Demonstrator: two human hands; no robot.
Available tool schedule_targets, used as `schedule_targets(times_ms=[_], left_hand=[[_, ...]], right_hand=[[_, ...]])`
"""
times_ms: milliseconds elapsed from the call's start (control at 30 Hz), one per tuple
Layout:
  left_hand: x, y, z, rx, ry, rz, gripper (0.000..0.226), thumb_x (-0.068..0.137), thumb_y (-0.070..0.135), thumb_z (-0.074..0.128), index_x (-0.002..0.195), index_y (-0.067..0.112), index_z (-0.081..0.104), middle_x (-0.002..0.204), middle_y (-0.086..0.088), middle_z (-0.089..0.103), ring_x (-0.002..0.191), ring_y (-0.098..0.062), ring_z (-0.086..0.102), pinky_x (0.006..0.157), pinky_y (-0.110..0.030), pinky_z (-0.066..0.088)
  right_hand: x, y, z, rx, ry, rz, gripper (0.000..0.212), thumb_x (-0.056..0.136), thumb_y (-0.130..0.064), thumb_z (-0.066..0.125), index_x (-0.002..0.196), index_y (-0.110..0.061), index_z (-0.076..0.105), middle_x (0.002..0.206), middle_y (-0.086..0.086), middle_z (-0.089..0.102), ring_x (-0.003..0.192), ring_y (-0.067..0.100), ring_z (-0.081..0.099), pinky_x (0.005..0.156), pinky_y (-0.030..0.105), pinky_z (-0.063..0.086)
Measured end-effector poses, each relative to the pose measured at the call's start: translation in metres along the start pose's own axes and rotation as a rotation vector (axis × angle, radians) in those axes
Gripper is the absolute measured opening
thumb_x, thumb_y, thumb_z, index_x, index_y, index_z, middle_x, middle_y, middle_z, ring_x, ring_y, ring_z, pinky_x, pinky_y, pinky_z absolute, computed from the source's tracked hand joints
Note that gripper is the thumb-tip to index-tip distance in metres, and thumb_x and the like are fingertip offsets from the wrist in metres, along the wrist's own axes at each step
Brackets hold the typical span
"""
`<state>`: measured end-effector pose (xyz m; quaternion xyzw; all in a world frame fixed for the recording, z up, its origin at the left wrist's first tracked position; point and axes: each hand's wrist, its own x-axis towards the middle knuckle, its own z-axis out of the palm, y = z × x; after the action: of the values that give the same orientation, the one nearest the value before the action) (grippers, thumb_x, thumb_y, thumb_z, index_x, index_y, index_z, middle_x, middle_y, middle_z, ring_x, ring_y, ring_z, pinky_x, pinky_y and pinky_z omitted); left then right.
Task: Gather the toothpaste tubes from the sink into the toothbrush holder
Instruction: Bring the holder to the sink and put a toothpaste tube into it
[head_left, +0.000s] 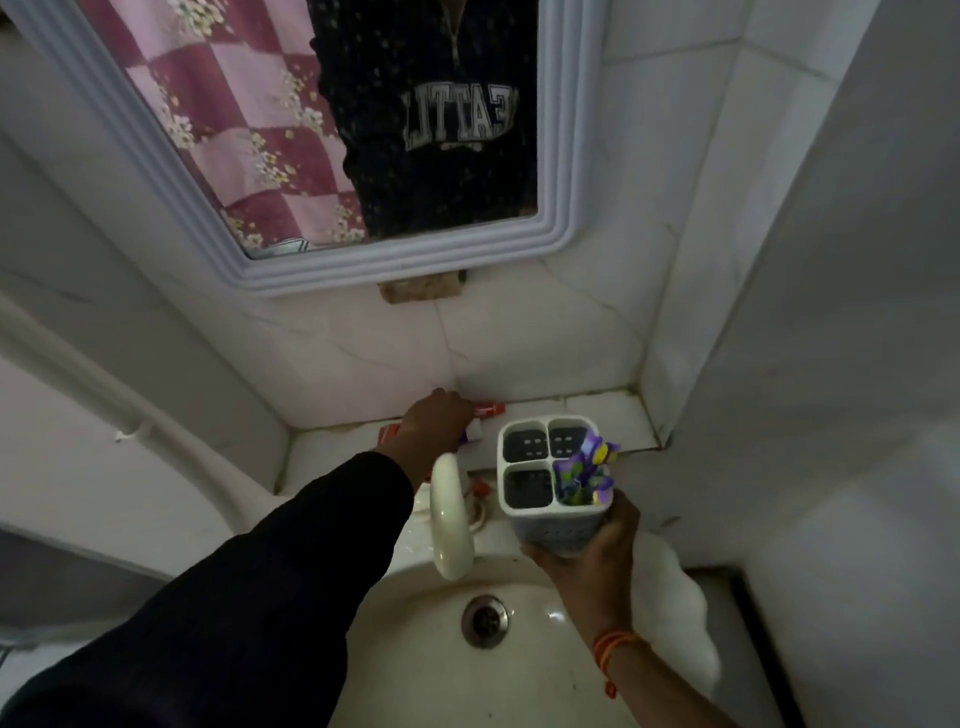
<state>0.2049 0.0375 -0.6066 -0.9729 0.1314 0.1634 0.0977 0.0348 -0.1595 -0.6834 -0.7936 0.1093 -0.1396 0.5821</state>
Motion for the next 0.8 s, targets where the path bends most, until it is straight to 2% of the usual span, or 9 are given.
schedule_targets(times_ms=[167,267,433,500,567,633,700,733,800], left_hand=[[-0.004,0.000,0.003,0.016,0.003,0.027,0.055,0.082,0.025,0.074,0.132,0.012,0.055,0.130,-0.014,0.049,0.119,-0.035,0.053,0.085,-0.044,0.052],[-0.007,0.004,-0.004,-0.049,0.040,0.075,0.060,0.084,0.032,0.069,0.138,0.016,0.048,0.126,-0.014,0.053,0.111,-0.035,0.059,0.084,-0.041,0.050],[-0.019,0.011,-0.036,0.087,0.200,0.239,0.054,0.089,0.045,0.056,0.138,0.025,0.043,0.120,-0.010,0.055,0.091,-0.033,0.066,0.083,-0.041,0.048],[-0.024,0.013,-0.049,0.119,0.215,0.288,0.054,0.090,0.044,0.055,0.141,0.031,0.040,0.121,-0.009,0.051,0.089,-0.031,0.066,0.083,-0.041,0.044],[-0.028,0.014,-0.065,0.152,0.226,0.331,0.056,0.091,0.042,0.056,0.144,0.035,0.040,0.123,-0.009,0.052,0.092,-0.029,0.066,0.082,-0.040,0.041],[-0.034,0.018,-0.085,0.177,0.250,0.376,0.056,0.091,0.042,0.060,0.144,0.034,0.044,0.122,-0.006,0.058,0.097,-0.027,0.066,0.085,-0.039,0.045],[-0.044,0.026,-0.110,0.197,0.263,0.386,0.054,0.087,0.044,0.069,0.137,0.031,0.053,0.117,-0.001,0.066,0.099,-0.022,0.066,0.086,-0.039,0.052],[-0.048,0.032,-0.122,0.214,0.265,0.388,0.053,0.084,0.044,0.074,0.132,0.028,0.057,0.113,0.000,0.068,0.096,-0.020,0.066,0.084,-0.038,0.054],[-0.056,0.049,-0.144,0.223,0.221,0.369,0.053,0.079,0.043,0.080,0.125,0.026,0.062,0.108,0.002,0.068,0.094,-0.018,0.064,0.078,-0.034,0.054]], right_hand=[[0.006,0.014,-0.011,0.066,-0.091,0.025,0.100,0.045,-0.015,0.097,0.128,-0.030,0.044,0.129,0.002,0.057,0.119,0.016,0.059,0.095,0.024,0.053],[0.015,0.015,-0.019,0.184,-0.220,0.166,0.095,0.050,-0.017,0.094,0.129,-0.038,0.048,0.126,0.000,0.063,0.115,0.021,0.063,0.091,0.047,0.056],[0.029,-0.007,-0.023,0.269,-0.352,0.229,0.036,0.084,-0.004,0.065,0.106,-0.033,0.067,0.120,0.023,0.065,0.098,0.041,0.068,0.077,0.065,0.052],[0.032,-0.008,-0.027,0.268,-0.376,0.236,0.044,0.083,0.007,0.064,0.109,-0.028,0.066,0.119,0.024,0.065,0.088,0.031,0.072,0.065,0.054,0.058],[0.033,-0.009,-0.029,0.330,-0.364,0.313,0.045,0.081,-0.005,0.071,0.122,-0.022,0.060,0.118,0.016,0.067,0.092,0.025,0.071,0.066,0.041,0.059],[0.030,-0.009,-0.032,0.210,-0.390,0.215,0.041,0.080,-0.013,0.074,0.118,-0.024,0.062,0.117,0.013,0.068,0.101,0.034,0.068,0.067,0.043,0.059],[0.029,-0.008,-0.036,0.007,-0.414,0.112,0.065,0.058,-0.024,0.091,0.116,-0.025,0.062,0.114,0.012,0.068,0.105,0.039,0.066,0.073,0.058,0.058],[0.030,-0.005,-0.037,0.056,-0.418,0.146,0.085,0.046,-0.027,0.095,0.122,-0.027,0.058,0.115,0.007,0.068,0.106,0.032,0.067,0.083,0.058,0.056],[0.028,-0.017,-0.037,0.141,-0.439,0.256,0.093,0.047,-0.025,0.095,0.129,-0.029,0.051,0.115,0.000,0.068,0.103,0.017,0.067,0.089,0.045,0.056]])
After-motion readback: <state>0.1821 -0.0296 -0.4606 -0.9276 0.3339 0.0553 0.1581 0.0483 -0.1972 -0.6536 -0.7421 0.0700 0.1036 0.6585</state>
